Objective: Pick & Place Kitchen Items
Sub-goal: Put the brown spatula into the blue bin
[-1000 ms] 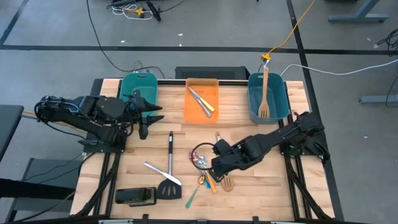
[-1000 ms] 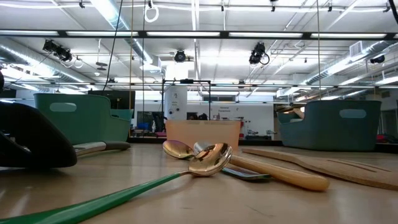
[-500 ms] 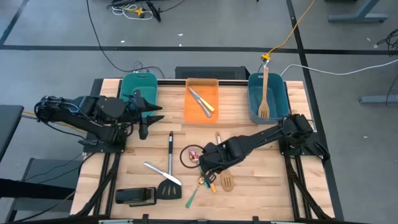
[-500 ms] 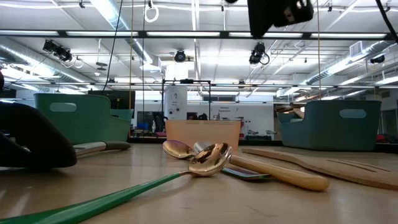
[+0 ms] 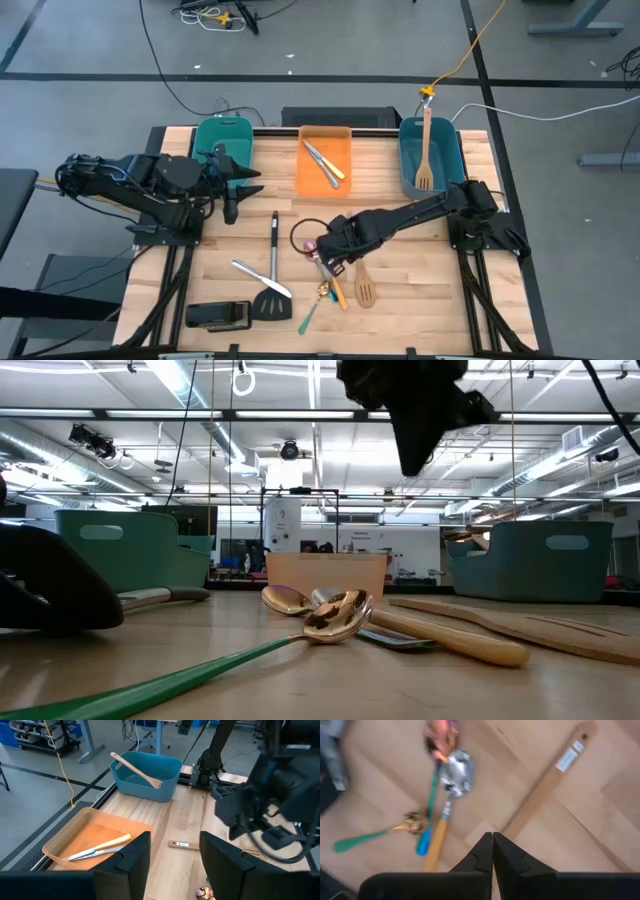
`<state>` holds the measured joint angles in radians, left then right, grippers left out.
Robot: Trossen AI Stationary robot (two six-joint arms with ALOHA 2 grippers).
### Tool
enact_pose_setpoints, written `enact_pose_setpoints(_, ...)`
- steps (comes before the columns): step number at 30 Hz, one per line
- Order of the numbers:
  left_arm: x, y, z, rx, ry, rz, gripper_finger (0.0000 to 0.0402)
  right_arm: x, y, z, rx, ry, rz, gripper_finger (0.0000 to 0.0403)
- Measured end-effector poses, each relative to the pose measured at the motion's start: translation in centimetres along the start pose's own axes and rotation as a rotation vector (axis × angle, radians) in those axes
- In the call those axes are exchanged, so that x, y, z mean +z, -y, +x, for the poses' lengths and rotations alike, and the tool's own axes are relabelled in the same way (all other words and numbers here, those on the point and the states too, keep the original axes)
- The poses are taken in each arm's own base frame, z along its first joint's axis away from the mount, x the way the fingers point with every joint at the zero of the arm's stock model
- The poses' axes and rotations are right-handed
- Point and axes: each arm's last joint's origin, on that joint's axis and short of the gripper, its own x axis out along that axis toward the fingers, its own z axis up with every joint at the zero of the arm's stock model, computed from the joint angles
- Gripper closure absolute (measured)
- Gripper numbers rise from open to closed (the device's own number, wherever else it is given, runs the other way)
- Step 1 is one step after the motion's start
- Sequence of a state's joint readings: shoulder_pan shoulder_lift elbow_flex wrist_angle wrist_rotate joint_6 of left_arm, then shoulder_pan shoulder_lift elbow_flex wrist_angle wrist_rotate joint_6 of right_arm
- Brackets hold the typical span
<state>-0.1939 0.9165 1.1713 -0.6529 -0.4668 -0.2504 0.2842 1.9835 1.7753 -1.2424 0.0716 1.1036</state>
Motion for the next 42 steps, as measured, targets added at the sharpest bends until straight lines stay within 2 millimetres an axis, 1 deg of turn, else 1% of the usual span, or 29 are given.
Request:
enact_pose_setpoints(8, 0.0, 0.0, 0.0, 0.000, 0.000, 0.000, 0.0225, 0.5, 2.6, 4.3, -0.116, -0.075, 0.084, 0.0383)
enact_pose_setpoints(11, 0.0, 0.0, 0.0, 0.001, 0.000, 0.000, 0.0225, 0.6, 3.2, 5.6, -0.105, -0.109, 0.104, 0.0378)
enact_pose_setpoints(15, 0.0, 0.0, 0.0, 0.000, 0.000, 0.001, 0.0225, 1.1, 3.5, 7.0, -0.057, -0.114, 0.120, 0.0353)
enact_pose_setpoints(19, 0.0, 0.0, 0.0, 0.000, 0.000, 0.001, 0.0225, 1.3, 3.6, 7.7, -0.031, -0.101, 0.127, 0.0316)
enact_pose_setpoints(23, 0.0, 0.0, 0.0, 0.000, 0.000, 0.001, 0.0225, 1.3, 3.7, 7.7, -0.038, -0.103, 0.133, 0.0277)
enact_pose_setpoints(26, 0.0, 0.0, 0.0, 0.000, 0.000, 0.000, 0.0225, 1.4, 3.8, 7.7, -0.053, -0.071, 0.144, 0.0248)
enact_pose_setpoints(30, 0.0, 0.0, 0.0, 0.001, 0.000, 0.000, 0.0225, 1.4, 3.8, 7.7, -0.056, -0.066, 0.149, 0.0217)
enact_pose_setpoints(35, 0.0, 0.0, 0.0, 0.000, 0.000, 0.001, 0.0225, 1.4, 3.8, 7.7, -0.060, -0.062, 0.157, 0.0196)
enact_pose_setpoints(38, 0.0, 0.0, 0.0, 0.001, 0.000, 0.000, 0.0225, 1.4, 3.8, 7.7, -0.061, -0.058, 0.160, 0.0190)
enact_pose_setpoints(42, 0.0, 0.0, 0.0, 0.000, 0.000, 0.000, 0.0225, 1.1, 4.2, 8.3, -0.080, -0.067, 0.182, 0.0190)
